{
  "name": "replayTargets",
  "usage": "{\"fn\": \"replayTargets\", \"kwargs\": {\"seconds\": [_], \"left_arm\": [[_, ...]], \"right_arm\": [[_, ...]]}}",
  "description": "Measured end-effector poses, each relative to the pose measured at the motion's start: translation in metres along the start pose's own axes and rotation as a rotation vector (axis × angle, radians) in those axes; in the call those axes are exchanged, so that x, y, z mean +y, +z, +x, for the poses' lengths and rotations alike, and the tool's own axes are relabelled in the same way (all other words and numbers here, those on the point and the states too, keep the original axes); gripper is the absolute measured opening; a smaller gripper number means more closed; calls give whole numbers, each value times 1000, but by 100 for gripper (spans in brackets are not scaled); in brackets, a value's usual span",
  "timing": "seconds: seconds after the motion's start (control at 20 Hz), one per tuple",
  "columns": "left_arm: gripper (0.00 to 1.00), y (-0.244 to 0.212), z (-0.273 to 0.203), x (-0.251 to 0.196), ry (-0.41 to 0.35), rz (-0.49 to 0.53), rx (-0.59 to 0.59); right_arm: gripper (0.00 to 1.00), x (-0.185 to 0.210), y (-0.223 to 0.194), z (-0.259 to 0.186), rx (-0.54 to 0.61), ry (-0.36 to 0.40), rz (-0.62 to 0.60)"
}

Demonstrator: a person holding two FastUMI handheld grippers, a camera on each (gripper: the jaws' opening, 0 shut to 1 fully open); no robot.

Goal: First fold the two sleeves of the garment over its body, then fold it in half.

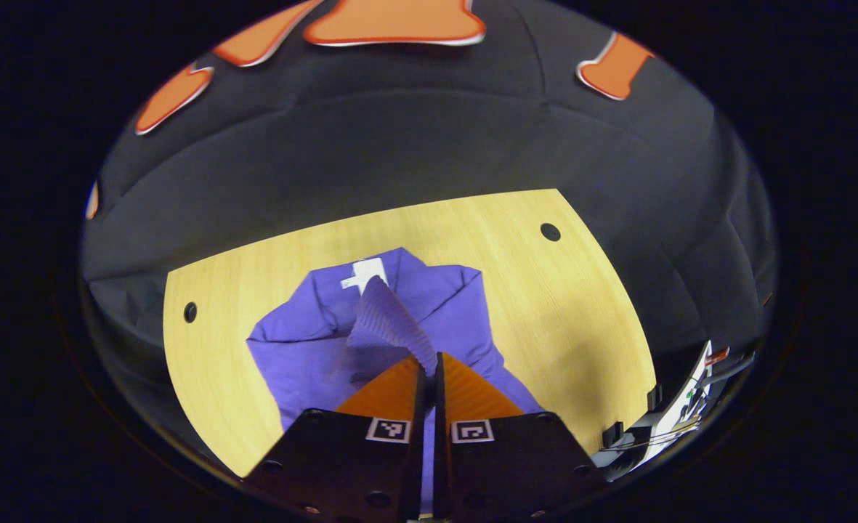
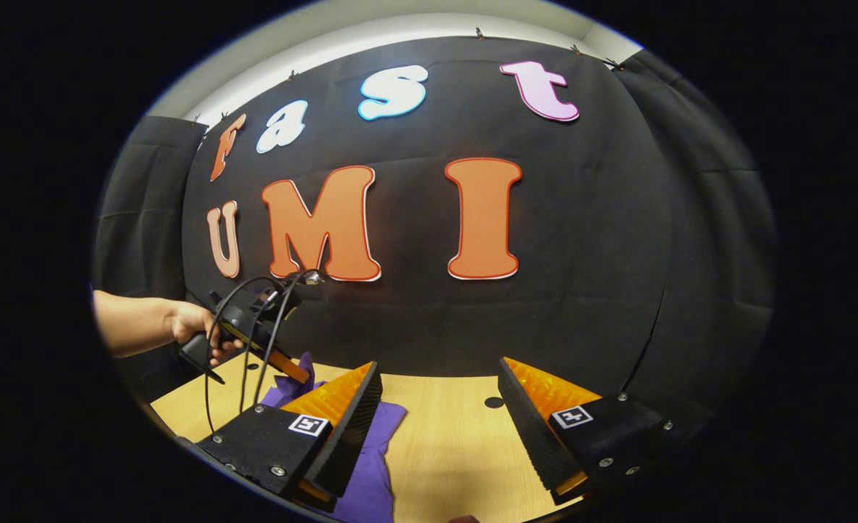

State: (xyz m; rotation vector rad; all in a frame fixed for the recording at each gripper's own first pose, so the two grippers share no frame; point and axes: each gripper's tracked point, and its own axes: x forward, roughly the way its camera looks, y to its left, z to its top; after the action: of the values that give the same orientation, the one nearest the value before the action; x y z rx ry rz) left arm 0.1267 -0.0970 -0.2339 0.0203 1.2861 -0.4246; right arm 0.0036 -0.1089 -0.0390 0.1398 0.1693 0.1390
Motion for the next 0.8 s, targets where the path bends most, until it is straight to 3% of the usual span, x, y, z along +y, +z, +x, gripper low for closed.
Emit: {"fn": "replayTargets", "kwargs": {"seconds": [0.15, 0.2, 0.25, 0.3, 0.5, 0.8], "left_arm": [[25, 10, 11, -48, -82, 22, -44], [43, 11, 6, -58, -100, 28, -61], [47, 13, 3, -64, -108, 38, -86], [65, 14, -2, -66, -112, 47, -116], [96, 24, -50, -53, -77, 66, -281], [98, 31, -165, -11, 70, 27, -623]], "right_arm": [[96, -11, -7, -3, 15, -15, -22], [96, -14, -9, -3, 21, -14, -25], [96, -15, -11, -4, 25, -15, -22], [95, -15, -12, -3, 29, -9, -20], [95, -10, -13, 4, 31, 7, -26], [96, 21, 8, 16, -26, 30, -89]]}}
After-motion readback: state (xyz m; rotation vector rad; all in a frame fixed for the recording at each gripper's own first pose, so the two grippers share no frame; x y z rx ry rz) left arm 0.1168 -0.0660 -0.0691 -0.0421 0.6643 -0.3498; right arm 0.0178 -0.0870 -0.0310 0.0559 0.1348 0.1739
